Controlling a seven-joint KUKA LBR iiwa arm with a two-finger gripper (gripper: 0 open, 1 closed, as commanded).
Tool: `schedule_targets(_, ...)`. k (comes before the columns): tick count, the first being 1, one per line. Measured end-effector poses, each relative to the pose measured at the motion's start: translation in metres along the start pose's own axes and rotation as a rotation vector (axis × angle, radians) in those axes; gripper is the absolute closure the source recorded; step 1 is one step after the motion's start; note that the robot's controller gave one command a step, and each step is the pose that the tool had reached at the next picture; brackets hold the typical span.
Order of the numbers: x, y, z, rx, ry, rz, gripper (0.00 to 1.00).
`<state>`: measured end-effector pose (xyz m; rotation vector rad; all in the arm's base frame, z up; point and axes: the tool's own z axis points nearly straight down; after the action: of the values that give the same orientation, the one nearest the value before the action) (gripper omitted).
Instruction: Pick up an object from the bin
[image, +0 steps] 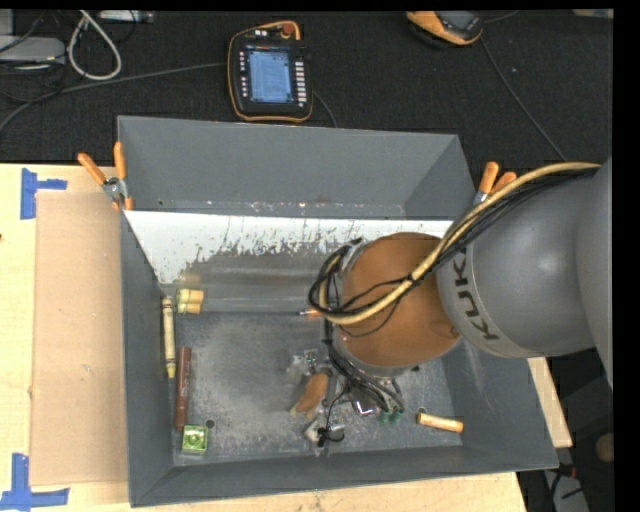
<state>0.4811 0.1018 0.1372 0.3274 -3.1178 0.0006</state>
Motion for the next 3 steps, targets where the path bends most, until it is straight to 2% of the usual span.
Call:
schedule_targets(1, 0.004, -0.005, 0.001, -0.002, 0.001, -0.006, 0.0)
schedule_targets(2, -0.003, 0.011, 0.05, -0.003, -0.002, -0.109, 0.0)
schedule_targets(3, 0.0, 0.001, -0.04, -0.002, 0.004, -0.091, 0.0)
